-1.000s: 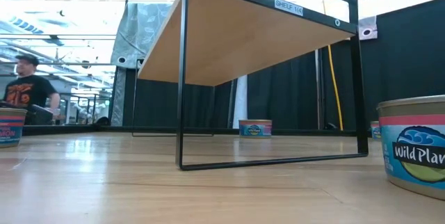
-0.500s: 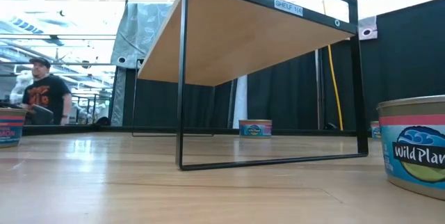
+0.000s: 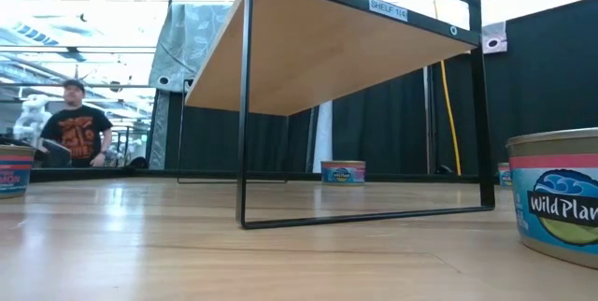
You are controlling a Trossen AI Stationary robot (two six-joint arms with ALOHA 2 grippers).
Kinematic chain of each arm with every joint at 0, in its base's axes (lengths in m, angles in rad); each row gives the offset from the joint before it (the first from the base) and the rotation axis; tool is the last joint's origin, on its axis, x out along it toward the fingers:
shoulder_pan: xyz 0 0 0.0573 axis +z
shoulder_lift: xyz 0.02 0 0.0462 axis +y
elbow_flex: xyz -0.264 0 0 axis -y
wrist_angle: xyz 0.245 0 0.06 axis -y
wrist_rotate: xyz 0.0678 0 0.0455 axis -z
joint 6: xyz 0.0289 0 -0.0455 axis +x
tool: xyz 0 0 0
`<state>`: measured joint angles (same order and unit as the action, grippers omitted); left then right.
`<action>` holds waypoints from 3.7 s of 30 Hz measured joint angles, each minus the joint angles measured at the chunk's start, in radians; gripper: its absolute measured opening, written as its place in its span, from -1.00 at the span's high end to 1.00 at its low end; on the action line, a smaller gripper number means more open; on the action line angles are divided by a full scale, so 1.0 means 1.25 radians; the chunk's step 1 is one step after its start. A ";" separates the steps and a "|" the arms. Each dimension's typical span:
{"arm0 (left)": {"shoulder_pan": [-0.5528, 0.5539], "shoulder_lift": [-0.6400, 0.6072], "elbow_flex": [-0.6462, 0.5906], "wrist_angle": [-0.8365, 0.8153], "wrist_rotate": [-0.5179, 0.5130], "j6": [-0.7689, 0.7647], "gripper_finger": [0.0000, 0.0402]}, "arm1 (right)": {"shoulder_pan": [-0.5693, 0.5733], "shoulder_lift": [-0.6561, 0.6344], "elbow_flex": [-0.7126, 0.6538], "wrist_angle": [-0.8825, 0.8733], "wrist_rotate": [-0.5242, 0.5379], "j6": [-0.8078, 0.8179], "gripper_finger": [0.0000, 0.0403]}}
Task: Stack canned seafood by type on shelf
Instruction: Put the blue-pink tuna can on the shelf
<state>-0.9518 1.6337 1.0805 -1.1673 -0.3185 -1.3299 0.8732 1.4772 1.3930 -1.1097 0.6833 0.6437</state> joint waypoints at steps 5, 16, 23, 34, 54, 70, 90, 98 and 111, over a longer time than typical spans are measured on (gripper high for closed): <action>0.000 0.000 -0.011 0.001 0.000 -0.021 0.99 | 0.006 -0.010 0.000 0.000 0.002 -0.004 -0.38; 0.000 0.000 -0.063 0.045 -0.003 -0.042 0.99 | 0.006 -0.011 0.000 0.000 0.002 -0.004 -0.38; 0.000 0.007 -0.063 0.083 0.004 -0.044 0.99 | 0.006 -0.011 0.000 0.000 0.002 -0.006 -0.38; 0.000 0.005 -0.091 0.037 0.007 -0.081 1.00 | 0.006 -0.011 0.000 0.000 0.021 -0.015 -0.38; -0.010 0.022 -0.041 0.146 0.045 -0.105 1.00 | 0.007 -0.011 0.001 -0.001 0.020 -0.014 -0.38; 0.040 -0.160 0.230 -0.322 -0.011 -0.090 -0.06 | 0.010 -0.011 0.001 -0.001 0.014 -0.019 -0.38; 0.059 -0.191 -0.041 -0.085 0.087 0.125 -0.96 | 0.032 -0.011 0.001 0.000 0.019 -0.013 -0.38; 0.096 -0.191 -0.130 -0.010 0.110 0.170 -0.96 | 0.032 -0.011 0.001 0.002 0.019 -0.010 -0.38; 0.110 -0.192 -0.205 0.086 0.132 0.241 -0.80 | 0.032 -0.011 0.001 0.006 0.019 -0.014 -0.38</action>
<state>-0.8146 1.3939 0.8240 -1.0592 -0.1536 -1.0292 0.9134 1.4639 1.3937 -1.1019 0.7071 0.6266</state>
